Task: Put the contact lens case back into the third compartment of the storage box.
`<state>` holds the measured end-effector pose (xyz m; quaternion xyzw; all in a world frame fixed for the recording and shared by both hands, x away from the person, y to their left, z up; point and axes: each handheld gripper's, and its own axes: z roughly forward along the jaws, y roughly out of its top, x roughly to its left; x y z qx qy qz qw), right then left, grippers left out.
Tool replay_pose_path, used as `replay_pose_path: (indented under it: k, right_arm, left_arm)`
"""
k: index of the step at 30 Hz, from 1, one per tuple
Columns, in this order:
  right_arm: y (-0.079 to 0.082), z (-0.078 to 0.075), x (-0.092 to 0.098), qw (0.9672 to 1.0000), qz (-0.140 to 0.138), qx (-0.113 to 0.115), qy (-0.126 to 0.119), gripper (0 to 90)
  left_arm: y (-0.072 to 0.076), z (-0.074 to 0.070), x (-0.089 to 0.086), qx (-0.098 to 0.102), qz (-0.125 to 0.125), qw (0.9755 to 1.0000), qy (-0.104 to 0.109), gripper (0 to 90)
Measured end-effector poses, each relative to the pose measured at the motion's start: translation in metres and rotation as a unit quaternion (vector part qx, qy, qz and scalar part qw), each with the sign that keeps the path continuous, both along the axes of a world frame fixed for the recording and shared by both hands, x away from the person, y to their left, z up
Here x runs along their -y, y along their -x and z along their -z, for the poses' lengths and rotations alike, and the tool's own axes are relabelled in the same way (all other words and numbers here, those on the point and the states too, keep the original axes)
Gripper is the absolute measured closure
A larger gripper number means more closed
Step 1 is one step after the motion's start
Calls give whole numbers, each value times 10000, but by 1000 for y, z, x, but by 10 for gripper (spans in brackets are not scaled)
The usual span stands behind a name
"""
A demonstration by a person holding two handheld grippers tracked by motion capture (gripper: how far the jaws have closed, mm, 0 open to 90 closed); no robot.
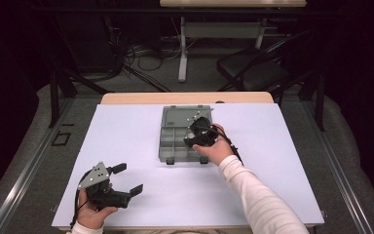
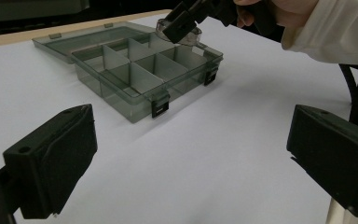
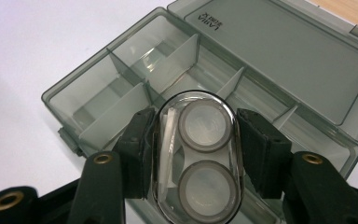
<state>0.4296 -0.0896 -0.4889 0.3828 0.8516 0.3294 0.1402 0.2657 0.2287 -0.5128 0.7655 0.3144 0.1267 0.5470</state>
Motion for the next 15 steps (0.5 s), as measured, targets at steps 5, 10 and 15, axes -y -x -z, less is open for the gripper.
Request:
replay_pose_path:
  k: [5,10,15]
  right_arm:
    - [-5,2,1,9999,105,-7,-65,488]
    - [-8,3,1,9998,148,66,-134,488]
    - [-12,6,1,9992,222,170,-283,488]
  left_arm:
    - [0,0,0,-2,0,10000,9,16]
    - [0,0,0,-5,2,10000,2,16]
    - [0,0,0,-3,-1,10000,5,16]
